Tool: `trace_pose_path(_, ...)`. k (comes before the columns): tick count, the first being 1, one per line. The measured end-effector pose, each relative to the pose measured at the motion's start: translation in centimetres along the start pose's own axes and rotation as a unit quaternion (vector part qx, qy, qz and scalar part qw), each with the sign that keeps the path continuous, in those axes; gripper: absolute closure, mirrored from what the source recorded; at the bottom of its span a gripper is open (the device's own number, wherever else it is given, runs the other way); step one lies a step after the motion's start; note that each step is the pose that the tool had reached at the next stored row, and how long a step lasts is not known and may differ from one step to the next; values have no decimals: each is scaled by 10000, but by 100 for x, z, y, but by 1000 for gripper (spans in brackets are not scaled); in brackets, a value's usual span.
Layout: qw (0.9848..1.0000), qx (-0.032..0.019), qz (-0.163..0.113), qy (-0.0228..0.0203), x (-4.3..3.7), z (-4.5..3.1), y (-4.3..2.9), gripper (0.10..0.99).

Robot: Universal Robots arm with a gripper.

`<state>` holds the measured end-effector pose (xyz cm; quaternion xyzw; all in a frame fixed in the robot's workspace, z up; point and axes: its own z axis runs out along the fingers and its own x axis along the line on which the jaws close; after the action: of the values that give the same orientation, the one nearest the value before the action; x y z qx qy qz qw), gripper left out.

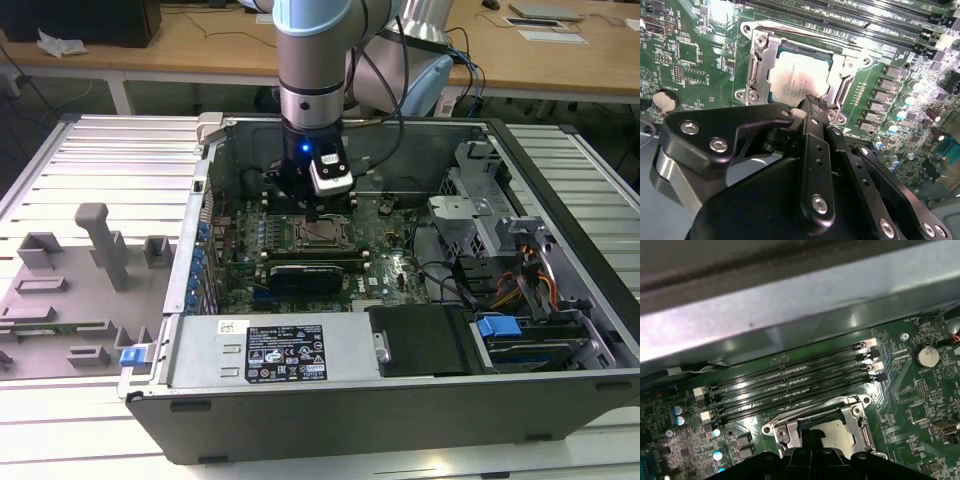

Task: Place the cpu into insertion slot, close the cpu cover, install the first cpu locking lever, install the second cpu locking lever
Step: 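Install the first cpu locking lever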

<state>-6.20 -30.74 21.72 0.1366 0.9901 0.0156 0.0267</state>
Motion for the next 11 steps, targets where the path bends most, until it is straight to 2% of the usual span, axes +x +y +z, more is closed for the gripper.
trace_pose_path(6, 9996, -12, -288, 23, -154, 10, 44, 980)
trace_pose_path(9, 9992, -14, -388, 34, -171, 10, 43, 980)
trace_pose_path(11, 9990, -17, -440, 36, -180, 9, 13, 980)
